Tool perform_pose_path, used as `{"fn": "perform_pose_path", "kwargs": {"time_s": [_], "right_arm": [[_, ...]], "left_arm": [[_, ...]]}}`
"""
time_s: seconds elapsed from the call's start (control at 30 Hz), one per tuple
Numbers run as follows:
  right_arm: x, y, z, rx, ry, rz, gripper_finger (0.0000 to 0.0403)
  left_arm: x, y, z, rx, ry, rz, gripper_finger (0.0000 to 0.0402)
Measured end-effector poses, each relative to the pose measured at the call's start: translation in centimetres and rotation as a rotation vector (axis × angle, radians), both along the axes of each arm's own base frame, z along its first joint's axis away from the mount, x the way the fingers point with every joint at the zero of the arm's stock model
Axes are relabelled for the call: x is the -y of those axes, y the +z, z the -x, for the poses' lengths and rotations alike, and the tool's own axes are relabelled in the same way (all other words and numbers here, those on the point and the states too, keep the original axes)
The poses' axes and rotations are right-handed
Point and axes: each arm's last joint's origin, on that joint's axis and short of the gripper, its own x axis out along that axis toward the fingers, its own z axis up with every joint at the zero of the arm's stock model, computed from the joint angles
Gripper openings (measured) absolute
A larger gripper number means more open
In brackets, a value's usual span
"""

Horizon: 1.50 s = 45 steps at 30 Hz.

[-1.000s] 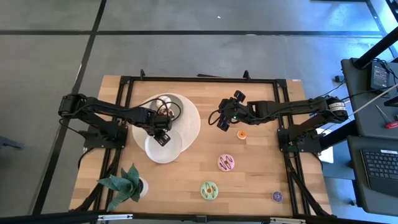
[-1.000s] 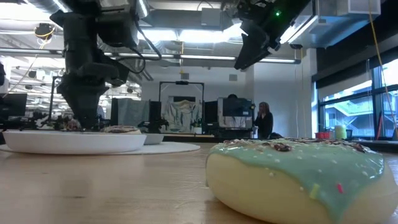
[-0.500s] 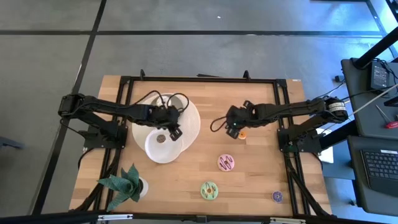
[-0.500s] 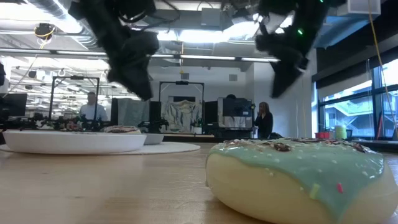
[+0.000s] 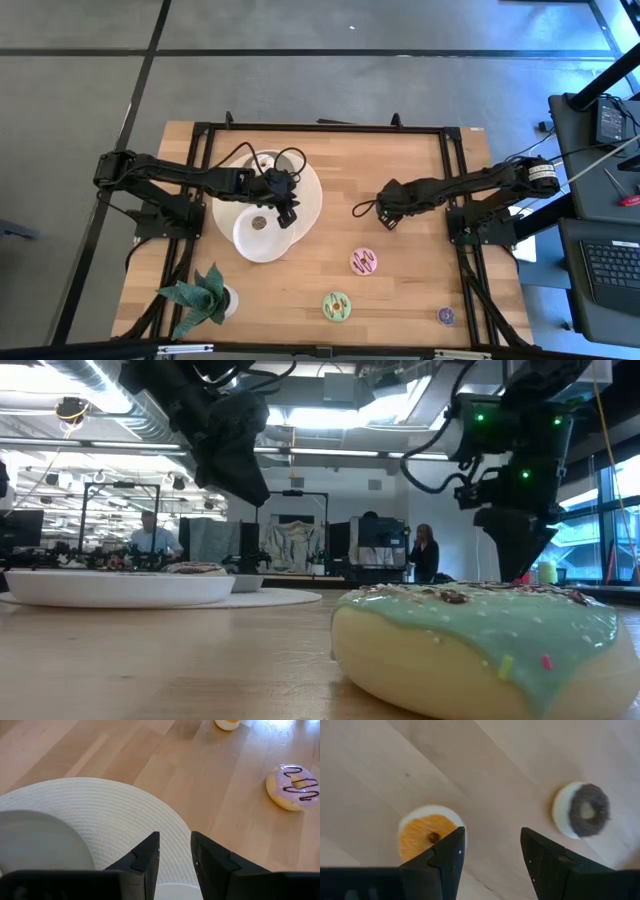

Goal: Pick & Place donuts
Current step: Put the small yellow donut on the white plate

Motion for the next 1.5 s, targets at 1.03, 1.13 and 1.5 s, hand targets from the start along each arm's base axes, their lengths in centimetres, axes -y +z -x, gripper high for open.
{"fn": "perform_pose_path", "kwargs": {"time_s": [1.03,1.13,1.5], "right_arm": [[-0.4,-1.8,0.3,0.082,-0.012,-0.089,0.0117],[-0.4,-1.7,0.2,0.079,0.004,-0.087,0.0092],[-0.3,1.0,-2.0,0.140,0.144,-0.006,0.0008]], "left_arm": [[0.0,-0.3,0.2,-0.024,0.005,-0.004,0.0107],[0.0,-0.3,0.2,-0.024,0.005,-0.005,0.0109],[0.0,-0.2,0.0,0.004,0.029,0.015,0.0107]]}}
